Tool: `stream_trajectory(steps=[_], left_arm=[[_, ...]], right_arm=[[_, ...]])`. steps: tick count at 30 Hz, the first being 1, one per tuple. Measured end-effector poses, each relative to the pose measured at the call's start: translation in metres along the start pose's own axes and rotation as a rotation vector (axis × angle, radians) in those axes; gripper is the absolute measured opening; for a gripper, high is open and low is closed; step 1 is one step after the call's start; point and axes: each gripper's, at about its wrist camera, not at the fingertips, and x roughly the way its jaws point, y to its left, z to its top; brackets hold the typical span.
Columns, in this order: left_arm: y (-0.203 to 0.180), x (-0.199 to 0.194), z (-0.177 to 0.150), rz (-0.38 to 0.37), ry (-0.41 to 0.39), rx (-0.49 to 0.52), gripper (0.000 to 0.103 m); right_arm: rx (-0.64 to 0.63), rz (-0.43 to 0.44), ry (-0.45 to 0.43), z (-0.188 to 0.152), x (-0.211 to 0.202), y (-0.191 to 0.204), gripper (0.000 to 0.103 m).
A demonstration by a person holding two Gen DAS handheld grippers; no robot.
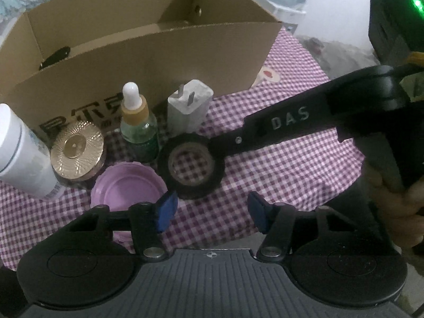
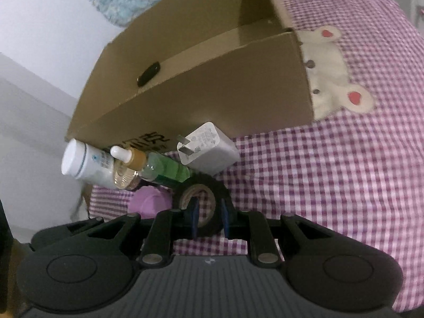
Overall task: Organize rigid objects
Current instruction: 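Move the right tool to the black tape roll and close on it, then lift the black tape roll with the right tool toward the box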
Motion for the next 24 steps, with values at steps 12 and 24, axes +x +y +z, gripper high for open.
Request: stream_trajectory(steps=[12,24], left_arm=[[0.001,0.006,0.003,-0.014,0.015,-0.001,0.057],[-0.017,0.009,0.012,-0.037,0.026,0.093,0.061]], right_arm=[[-0.182,-0.11,0.046,0.001,0.031,0.018,0.019],[-0.035,-0.125,0.036,-0.017,-0.01,-0.027,0.018]])
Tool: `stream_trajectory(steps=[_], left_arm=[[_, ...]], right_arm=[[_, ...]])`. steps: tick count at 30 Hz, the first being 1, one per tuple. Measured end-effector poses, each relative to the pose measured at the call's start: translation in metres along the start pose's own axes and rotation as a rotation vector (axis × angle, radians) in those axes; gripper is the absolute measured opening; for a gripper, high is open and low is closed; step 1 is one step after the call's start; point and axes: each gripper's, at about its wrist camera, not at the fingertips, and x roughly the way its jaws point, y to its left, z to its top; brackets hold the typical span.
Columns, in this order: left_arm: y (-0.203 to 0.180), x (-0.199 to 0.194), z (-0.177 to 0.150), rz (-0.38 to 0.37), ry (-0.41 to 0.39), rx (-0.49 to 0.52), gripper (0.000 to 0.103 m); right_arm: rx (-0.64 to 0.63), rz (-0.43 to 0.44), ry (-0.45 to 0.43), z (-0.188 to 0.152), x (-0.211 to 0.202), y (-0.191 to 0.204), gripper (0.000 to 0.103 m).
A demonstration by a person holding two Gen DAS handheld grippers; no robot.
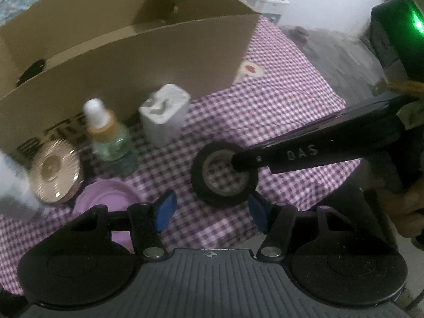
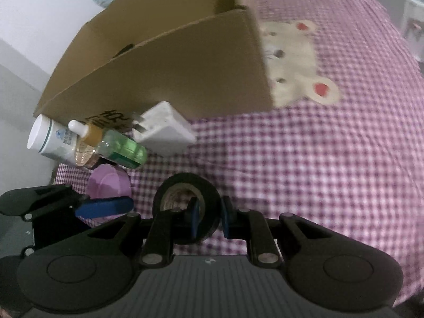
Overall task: Organize rigid objects
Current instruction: 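Lift the black tape roll with the right tool toward the box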
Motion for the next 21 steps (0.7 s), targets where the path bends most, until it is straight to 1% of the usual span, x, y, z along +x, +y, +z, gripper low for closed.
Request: stream_trajectory(steps=[4,7,12,21], left_arm=[[-0.013,0.008,0.004,-0.009,0.018,0.057,0.066],[-0.019,0.014,0.006,-0.001,0.028,0.082,0.066],[-0.02,0.021,0.011,0.024,0.038,0.086,0.067],[-0.022,0.029,0.018,0.009,0.054,0.09,0.067]], right_arm=[[0.054,0.019,-0.001,-0.006,-0.008,-0.016,0.018],[0.076,0.038,-0.004,-0.007,-0.009,-0.021,0.018],[0.065,0.041,-0.011,-0.007,-0.01,-0.021,0.018],[0.08,0.053,-0.02,-0.008,-0.008,-0.02,0.018]])
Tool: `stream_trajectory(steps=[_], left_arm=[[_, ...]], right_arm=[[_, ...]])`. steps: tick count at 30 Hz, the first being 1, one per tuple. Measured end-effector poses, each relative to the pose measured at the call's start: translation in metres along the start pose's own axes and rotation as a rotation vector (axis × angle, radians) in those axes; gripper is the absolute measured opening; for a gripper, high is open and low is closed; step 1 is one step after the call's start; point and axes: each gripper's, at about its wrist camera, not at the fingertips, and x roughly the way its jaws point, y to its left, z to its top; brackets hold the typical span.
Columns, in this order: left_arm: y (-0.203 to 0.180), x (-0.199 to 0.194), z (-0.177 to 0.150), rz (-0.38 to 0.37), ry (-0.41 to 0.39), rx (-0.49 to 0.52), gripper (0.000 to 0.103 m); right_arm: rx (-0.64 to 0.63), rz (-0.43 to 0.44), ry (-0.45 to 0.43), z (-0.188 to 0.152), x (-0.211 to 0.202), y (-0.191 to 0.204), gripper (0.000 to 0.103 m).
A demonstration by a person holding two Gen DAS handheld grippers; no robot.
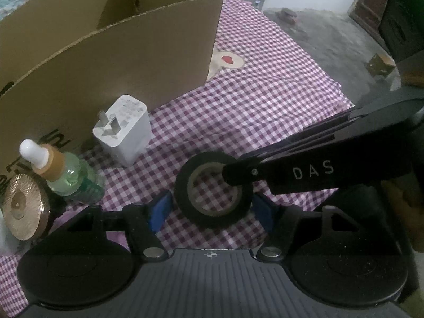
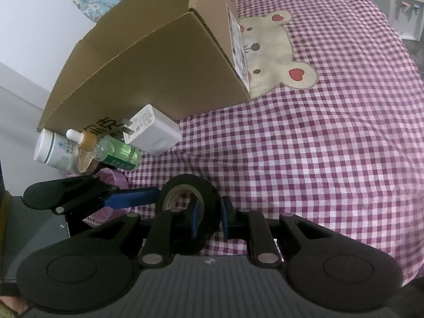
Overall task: Organize rigid objects
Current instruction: 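Lift the black tape roll with the right tool toward the box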
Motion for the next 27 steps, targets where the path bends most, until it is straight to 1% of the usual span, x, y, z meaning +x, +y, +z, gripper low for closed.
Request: stream_trajectory(steps=[6,11,16,22,27], left_arm=[[-0.009,0.002,0.001,0.042,0.001,0.052,0.067],[-0.009,0.003,0.002,0.052,-0.003,0.051,0.066],[-0.01,0.002,0.002,0.055,-0.001,0.048,0.066],[-0.009,-0.012,0.004,0.062,-0.022,0.044,0.066],[-0.013,-0.03,0.004,0.081,-0.06,0.049,0.066]], right_arm=[[0.012,0.006,-0.004,0.0,-0.002,-0.001,0.018],[0.028,0.008,-0.017,-0.002,-0.003,-0.001,0.018],[0.018,0.005,-0.023,-0.003,-0.003,0.002,0.02],[0.027,0.018,-0.033,-0.003,-0.007,0.006,0.02],[0.015,0.017,-0.066,-0.003,-0.022,0.02,0.02]])
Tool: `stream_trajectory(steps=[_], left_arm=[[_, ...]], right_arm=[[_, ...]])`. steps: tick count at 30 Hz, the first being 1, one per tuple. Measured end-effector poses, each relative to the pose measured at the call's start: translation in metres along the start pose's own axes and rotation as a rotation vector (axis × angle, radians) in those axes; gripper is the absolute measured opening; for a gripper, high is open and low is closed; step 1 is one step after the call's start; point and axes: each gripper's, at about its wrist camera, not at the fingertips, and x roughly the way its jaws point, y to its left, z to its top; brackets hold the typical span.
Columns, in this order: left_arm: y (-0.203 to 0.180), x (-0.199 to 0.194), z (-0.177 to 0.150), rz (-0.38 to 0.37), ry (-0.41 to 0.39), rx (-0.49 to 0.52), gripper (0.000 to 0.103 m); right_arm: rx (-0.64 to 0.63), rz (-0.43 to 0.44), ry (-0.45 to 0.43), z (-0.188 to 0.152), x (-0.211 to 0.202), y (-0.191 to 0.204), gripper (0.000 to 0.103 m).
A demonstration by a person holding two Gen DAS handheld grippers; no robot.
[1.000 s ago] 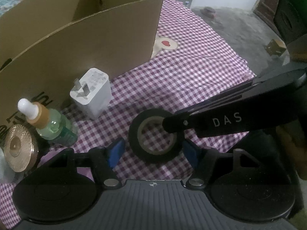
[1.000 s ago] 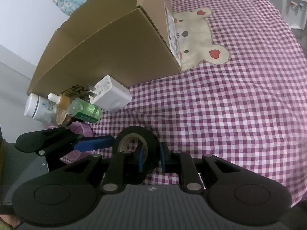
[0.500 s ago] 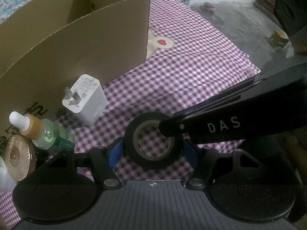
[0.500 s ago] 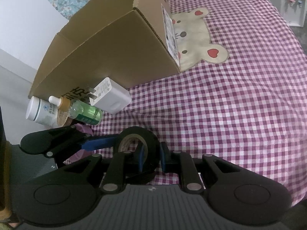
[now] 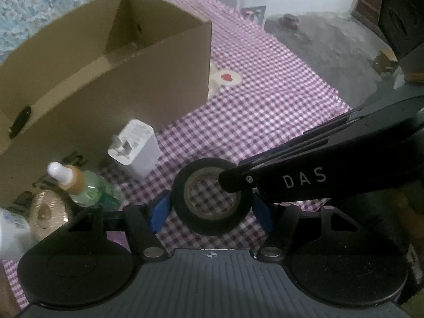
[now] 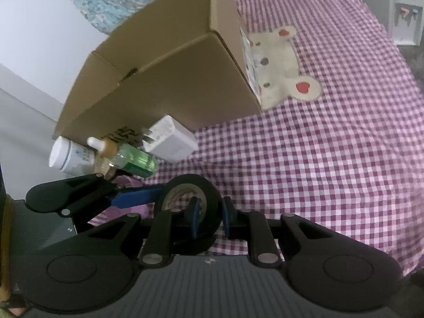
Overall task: Organize rigid objects
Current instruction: 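Lift the black tape roll with the right tool toward the box, then lower the tape roll into the box and open the right tool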
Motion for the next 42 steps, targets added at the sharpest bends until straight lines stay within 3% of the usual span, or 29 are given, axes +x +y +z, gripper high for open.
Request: stream_trajectory(steps=[9,16,19,23,27,33,42], left_arm=[[0.001,-0.038,-0.005,0.018,-0.075,-0.021,0.066],[0.013,-0.094,-0.004,0.054,-0.205,-0.049,0.066],[0.028,-0.124,0.008,0.101,-0.278,-0.056,0.066],[0.057,-0.146,0.031,0.165,-0.317,-0.068,0.066],[0.099,-0.143,0.059,0.186,-0.26,-0.13,0.066],[0.154,-0.091,0.09,0.165,-0.074,-0.199,0.066],[0.184,-0.028,0.093,0.144,0.15,-0.251,0.066]], right_arm=[[-0.041,0.004,-0.057,-0.004,-0.027,0.03,0.02],[-0.149,-0.01,-0.164,-0.004,-0.069,0.078,0.02],[-0.212,0.01,-0.217,0.013,-0.086,0.103,0.02],[-0.312,0.044,-0.258,0.053,-0.095,0.14,0.02],[-0.357,0.099,-0.196,0.104,-0.069,0.162,0.02],[-0.273,0.153,0.015,0.178,0.015,0.161,0.02],[-0.134,0.176,0.248,0.211,0.115,0.127,0.02]])
